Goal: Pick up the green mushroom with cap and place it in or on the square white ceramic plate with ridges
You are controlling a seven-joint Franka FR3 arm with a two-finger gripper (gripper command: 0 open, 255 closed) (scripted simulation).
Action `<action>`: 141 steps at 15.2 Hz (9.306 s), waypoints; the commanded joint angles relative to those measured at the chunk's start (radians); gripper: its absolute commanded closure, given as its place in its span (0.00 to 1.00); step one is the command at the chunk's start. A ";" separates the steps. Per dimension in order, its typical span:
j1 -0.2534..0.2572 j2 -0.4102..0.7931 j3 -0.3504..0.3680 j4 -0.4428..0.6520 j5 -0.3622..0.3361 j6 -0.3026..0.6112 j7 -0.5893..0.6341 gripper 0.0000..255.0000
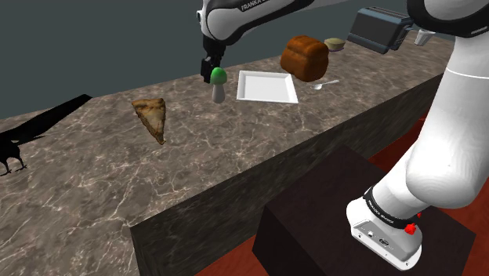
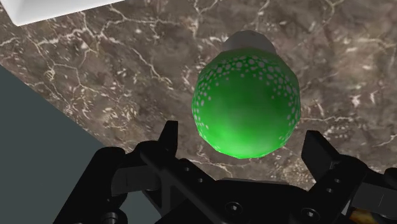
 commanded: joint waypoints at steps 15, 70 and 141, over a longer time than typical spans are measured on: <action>-0.001 0.004 -0.001 0.000 -0.001 0.004 -0.001 1.00; -0.032 -0.143 0.006 -0.073 -0.024 -0.407 -0.256 1.00; -0.283 -0.011 -0.022 -0.119 0.259 -0.015 -0.772 0.00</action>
